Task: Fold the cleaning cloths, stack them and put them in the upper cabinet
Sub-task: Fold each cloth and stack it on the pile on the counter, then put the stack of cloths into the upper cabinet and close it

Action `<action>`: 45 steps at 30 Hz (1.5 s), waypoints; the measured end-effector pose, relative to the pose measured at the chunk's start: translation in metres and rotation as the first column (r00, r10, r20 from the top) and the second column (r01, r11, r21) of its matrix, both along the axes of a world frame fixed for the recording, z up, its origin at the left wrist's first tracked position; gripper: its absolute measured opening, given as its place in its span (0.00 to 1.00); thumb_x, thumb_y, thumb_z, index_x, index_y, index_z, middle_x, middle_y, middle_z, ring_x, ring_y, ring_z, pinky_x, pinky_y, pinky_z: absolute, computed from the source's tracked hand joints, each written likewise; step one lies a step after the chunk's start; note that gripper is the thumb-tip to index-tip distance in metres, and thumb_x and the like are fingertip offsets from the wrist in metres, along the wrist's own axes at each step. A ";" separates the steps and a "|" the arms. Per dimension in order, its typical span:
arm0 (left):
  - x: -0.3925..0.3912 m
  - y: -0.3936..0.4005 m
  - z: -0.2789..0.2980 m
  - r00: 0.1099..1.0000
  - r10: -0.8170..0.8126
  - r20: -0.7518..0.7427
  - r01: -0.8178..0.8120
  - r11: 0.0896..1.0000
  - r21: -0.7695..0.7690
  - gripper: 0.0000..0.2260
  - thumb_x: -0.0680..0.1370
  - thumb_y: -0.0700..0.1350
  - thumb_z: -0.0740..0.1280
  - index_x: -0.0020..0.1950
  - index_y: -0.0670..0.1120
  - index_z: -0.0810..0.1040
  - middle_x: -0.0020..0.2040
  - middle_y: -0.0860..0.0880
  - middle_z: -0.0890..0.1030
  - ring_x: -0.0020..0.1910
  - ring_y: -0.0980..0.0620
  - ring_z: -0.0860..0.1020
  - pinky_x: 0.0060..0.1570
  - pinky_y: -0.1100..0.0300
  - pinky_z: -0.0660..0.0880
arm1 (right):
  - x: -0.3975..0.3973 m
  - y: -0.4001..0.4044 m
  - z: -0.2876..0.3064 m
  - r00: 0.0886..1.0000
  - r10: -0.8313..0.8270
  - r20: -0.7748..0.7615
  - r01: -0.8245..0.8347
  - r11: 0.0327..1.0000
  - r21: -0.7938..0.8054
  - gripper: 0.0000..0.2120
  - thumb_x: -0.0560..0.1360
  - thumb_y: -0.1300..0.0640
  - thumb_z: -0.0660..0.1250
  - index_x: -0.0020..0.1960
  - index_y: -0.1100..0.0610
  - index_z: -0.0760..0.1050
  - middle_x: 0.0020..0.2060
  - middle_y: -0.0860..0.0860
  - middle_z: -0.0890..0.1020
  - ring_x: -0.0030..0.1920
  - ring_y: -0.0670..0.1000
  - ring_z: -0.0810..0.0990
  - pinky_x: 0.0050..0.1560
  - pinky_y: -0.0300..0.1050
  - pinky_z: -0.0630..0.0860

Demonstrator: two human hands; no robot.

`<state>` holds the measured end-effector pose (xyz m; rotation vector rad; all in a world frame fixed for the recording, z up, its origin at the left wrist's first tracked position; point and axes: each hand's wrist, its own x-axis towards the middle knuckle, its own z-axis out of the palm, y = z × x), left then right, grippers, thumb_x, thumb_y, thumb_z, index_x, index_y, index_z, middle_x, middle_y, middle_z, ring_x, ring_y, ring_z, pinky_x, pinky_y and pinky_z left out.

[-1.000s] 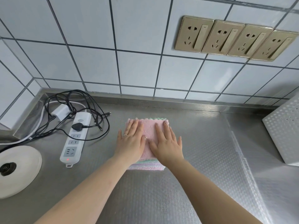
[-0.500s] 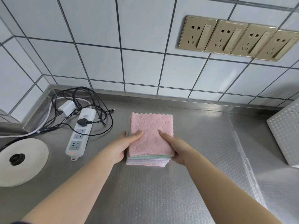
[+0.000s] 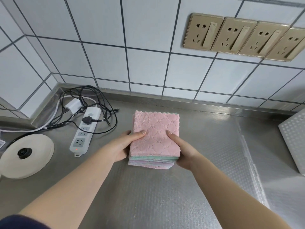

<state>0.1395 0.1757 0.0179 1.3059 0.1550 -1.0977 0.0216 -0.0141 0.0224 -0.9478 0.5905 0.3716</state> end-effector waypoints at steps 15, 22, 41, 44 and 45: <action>-0.055 0.059 0.046 0.992 -0.123 0.004 0.123 0.988 -0.093 0.47 0.47 0.50 0.84 0.64 0.48 0.71 0.55 0.46 0.83 0.53 0.49 0.81 0.44 0.58 0.80 | -0.058 0.053 0.028 0.990 0.069 0.123 -0.077 0.995 0.060 0.31 0.73 0.45 0.68 0.72 0.50 0.62 0.65 0.53 0.76 0.64 0.55 0.76 0.62 0.54 0.75; -0.034 0.095 0.062 0.934 -0.353 0.047 0.356 0.927 -0.114 0.47 0.44 0.49 0.84 0.61 0.48 0.73 0.52 0.46 0.84 0.49 0.49 0.83 0.39 0.58 0.80 | -0.074 0.110 0.036 0.980 -0.066 0.188 0.075 0.997 -0.036 0.31 0.72 0.47 0.70 0.71 0.44 0.61 0.65 0.50 0.76 0.63 0.54 0.77 0.64 0.57 0.73; -0.129 0.148 0.062 0.362 -0.931 0.043 0.926 0.354 -0.133 0.50 0.48 0.51 0.84 0.68 0.47 0.68 0.57 0.47 0.82 0.53 0.50 0.81 0.42 0.60 0.80 | -0.241 0.347 0.046 0.447 -0.892 0.068 0.894 0.444 -0.057 0.50 0.52 0.40 0.81 0.69 0.47 0.63 0.63 0.51 0.77 0.60 0.52 0.79 0.52 0.44 0.80; -0.160 0.149 0.062 0.282 -0.956 0.083 0.953 0.269 -0.140 0.50 0.50 0.51 0.83 0.69 0.49 0.66 0.60 0.46 0.80 0.56 0.49 0.80 0.46 0.58 0.80 | -0.266 0.376 0.045 0.338 -0.937 0.090 0.941 0.334 -0.056 0.52 0.54 0.38 0.80 0.72 0.46 0.61 0.65 0.51 0.76 0.63 0.53 0.77 0.58 0.47 0.78; -0.175 0.151 0.064 0.229 -0.969 0.097 0.966 0.215 -0.141 0.48 0.52 0.50 0.83 0.68 0.49 0.66 0.59 0.46 0.80 0.54 0.50 0.81 0.45 0.59 0.80 | -0.278 0.389 0.046 0.293 -0.951 0.096 0.956 0.288 -0.064 0.51 0.54 0.38 0.79 0.72 0.45 0.60 0.66 0.50 0.75 0.63 0.52 0.77 0.59 0.47 0.77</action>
